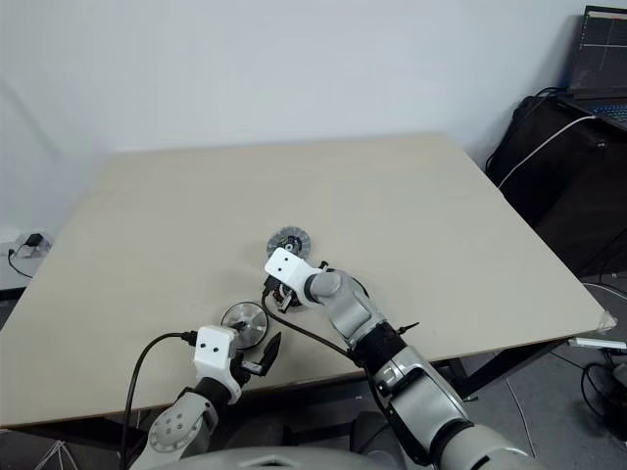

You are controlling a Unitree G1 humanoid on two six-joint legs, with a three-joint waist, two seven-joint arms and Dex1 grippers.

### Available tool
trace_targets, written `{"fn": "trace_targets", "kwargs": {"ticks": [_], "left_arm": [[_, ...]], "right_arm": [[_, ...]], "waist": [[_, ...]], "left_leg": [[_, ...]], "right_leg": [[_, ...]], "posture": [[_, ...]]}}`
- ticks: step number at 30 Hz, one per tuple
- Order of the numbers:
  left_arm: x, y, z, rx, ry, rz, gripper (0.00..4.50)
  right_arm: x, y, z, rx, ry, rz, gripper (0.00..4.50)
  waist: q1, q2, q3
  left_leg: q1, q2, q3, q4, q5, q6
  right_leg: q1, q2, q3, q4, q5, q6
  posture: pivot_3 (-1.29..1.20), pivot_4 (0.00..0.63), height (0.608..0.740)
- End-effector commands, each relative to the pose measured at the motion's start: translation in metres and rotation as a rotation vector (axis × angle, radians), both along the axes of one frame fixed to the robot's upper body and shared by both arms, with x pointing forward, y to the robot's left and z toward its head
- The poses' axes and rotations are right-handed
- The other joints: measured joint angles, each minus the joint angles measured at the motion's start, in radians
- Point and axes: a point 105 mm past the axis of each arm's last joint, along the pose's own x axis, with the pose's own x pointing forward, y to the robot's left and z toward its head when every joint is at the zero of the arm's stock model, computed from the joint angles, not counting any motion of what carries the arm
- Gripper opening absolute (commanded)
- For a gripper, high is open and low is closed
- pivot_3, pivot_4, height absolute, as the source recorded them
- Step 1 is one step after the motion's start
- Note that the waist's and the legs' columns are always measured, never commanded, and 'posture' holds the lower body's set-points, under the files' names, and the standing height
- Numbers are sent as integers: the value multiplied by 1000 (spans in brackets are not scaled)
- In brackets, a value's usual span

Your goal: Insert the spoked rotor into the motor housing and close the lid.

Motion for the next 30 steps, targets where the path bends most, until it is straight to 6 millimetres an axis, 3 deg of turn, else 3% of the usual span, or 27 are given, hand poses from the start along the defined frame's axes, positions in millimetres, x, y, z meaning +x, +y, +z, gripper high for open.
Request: {"fn": "trace_targets", "kwargs": {"ticks": [1,25,30], "left_arm": [[5,-3,13,-17,-52,-3,4500],[6,-4,11,-20,-46,-10,4500],[6,-4,11,-22,-47,-11,4500]], "right_arm": [[2,-1,6,5,-27,10,22],[-5,-20,5,-29,-28,24,22],[-2,-19,16,-11,-74,22,22]], "waist": [[0,0,0],[3,0,0],[3,0,0]], "left_leg": [[0,0,0,0,0,0],[0,0,0,0,0,0],[0,0,0,0,0,0]], "right_leg": [[0,0,0,0,0,0],[0,1,0,0,0,0],[0,1,0,0,0,0]], "posture": [[0,0,740],[0,0,740],[0,0,740]]}}
